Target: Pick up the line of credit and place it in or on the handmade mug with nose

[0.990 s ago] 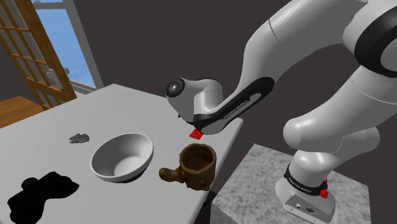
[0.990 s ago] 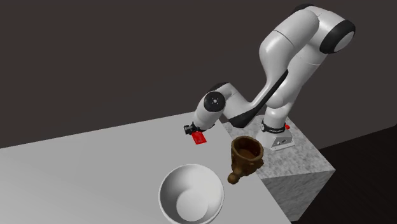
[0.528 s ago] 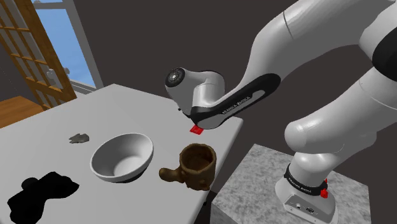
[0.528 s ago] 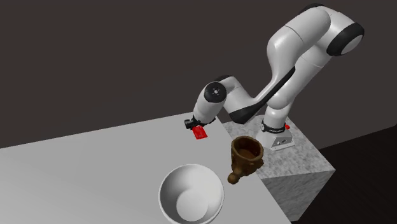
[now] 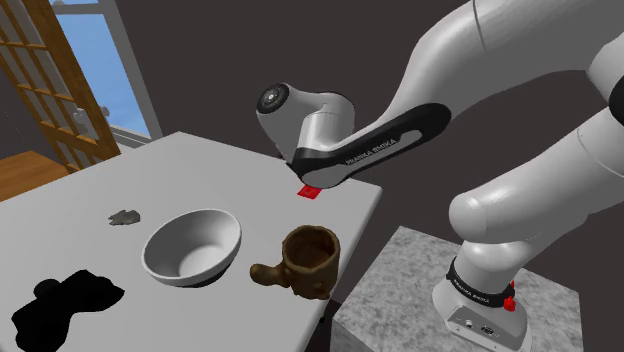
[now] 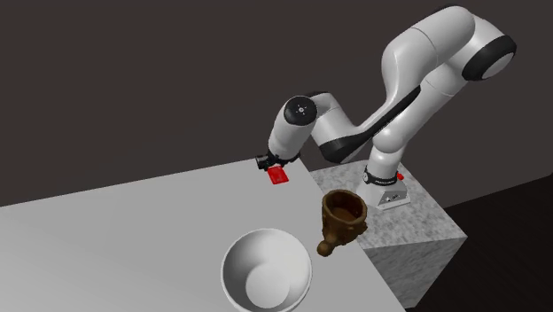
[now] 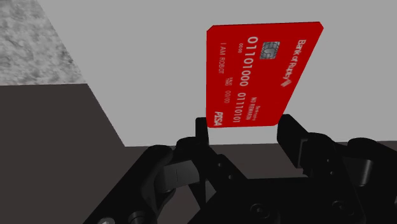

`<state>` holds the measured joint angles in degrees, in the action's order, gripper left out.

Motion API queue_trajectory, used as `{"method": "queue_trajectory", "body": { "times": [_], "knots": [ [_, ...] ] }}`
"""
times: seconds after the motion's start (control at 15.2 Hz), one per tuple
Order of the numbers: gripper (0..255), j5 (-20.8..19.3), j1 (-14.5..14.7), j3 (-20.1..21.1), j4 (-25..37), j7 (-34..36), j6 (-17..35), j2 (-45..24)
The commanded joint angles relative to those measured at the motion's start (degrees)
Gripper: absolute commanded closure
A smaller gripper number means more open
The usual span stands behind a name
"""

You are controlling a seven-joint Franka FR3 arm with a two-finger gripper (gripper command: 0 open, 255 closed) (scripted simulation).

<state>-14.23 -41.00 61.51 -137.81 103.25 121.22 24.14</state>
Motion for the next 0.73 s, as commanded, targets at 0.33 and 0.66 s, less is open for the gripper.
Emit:
{"method": "queue_trajectory", "body": {
  "times": [0.33, 0.66],
  "knots": [
    [255, 2.17, 2.79, -4.00, 2.56, -4.00, -4.40, 2.89],
    [255, 3.05, 3.92, -6.16, 4.94, -6.39, -7.65, 4.34]
  ]
}}
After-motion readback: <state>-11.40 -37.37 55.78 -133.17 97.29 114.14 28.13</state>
